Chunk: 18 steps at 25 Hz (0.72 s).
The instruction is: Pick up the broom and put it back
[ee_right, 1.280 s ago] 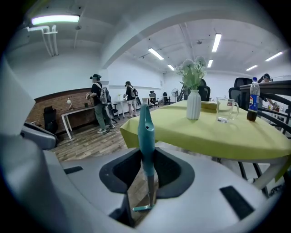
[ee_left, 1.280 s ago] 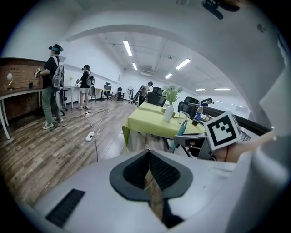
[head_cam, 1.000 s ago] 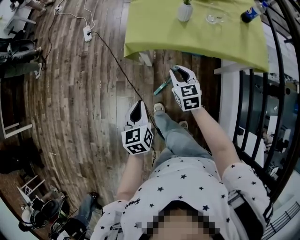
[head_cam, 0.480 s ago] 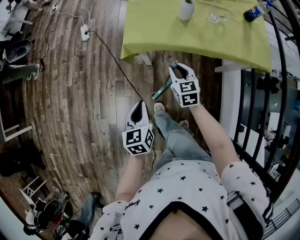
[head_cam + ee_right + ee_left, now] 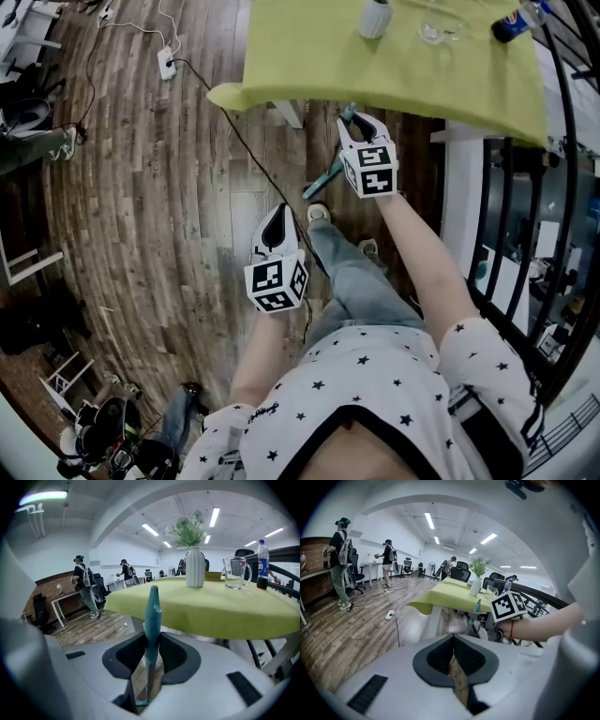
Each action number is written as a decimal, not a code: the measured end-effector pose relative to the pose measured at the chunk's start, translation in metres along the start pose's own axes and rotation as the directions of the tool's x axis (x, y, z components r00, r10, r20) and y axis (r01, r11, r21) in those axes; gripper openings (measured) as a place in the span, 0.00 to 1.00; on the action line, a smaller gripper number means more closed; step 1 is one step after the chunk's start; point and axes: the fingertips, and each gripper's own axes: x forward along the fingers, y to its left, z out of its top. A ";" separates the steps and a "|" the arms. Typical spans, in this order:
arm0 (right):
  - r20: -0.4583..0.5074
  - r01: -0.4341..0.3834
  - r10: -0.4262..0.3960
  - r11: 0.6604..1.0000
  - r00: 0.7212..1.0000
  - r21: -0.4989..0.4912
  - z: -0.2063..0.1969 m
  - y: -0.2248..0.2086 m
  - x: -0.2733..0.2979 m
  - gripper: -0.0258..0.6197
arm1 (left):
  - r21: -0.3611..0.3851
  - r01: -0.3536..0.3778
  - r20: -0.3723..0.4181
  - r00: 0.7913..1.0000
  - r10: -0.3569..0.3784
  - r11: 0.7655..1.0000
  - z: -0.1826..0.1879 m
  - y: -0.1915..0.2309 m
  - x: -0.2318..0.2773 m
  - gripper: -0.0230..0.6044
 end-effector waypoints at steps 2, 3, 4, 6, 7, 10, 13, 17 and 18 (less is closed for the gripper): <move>0.002 0.007 -0.007 1.000 1.000 0.005 0.001 -0.005 0.004 0.17 | 0.000 0.002 -0.001 1.000 -0.002 1.000 -0.001 -0.002 0.002 0.06; 0.002 0.010 -0.010 1.000 1.000 0.007 0.001 -0.007 0.007 0.17 | -0.002 0.002 -0.002 1.000 -0.002 1.000 -0.002 -0.002 0.004 0.06; 0.000 0.013 -0.013 1.000 1.000 0.010 0.001 -0.009 0.009 0.18 | -0.003 0.003 -0.002 1.000 -0.003 1.000 -0.002 -0.002 0.005 0.06; -0.007 0.018 -0.018 1.000 1.000 0.010 0.001 -0.012 0.015 0.18 | -0.004 0.004 -0.004 1.000 -0.004 1.000 -0.002 -0.001 0.007 0.06; -0.010 0.020 -0.020 1.000 1.000 0.008 0.001 -0.013 0.018 0.18 | -0.005 0.005 -0.005 1.000 -0.005 1.000 -0.002 -0.001 0.008 0.06; -0.016 0.025 -0.025 1.000 1.000 0.005 0.002 -0.017 0.024 0.18 | -0.008 0.004 -0.007 1.000 -0.004 1.000 -0.003 -0.002 0.010 0.06; -0.023 0.029 -0.029 1.000 0.999 0.004 0.003 -0.017 0.030 0.18 | -0.012 0.003 -0.009 1.000 -0.003 1.000 -0.004 0.000 0.011 0.06; -0.023 0.029 -0.029 1.000 0.999 -0.007 0.001 -0.020 0.033 0.19 | -0.016 0.001 -0.008 1.000 -0.001 1.000 -0.006 -0.004 0.015 0.06; -0.023 0.029 -0.029 1.000 0.999 -0.008 0.000 -0.021 0.032 0.19 | -0.015 0.001 -0.007 1.000 -0.002 1.000 -0.007 -0.006 0.015 0.06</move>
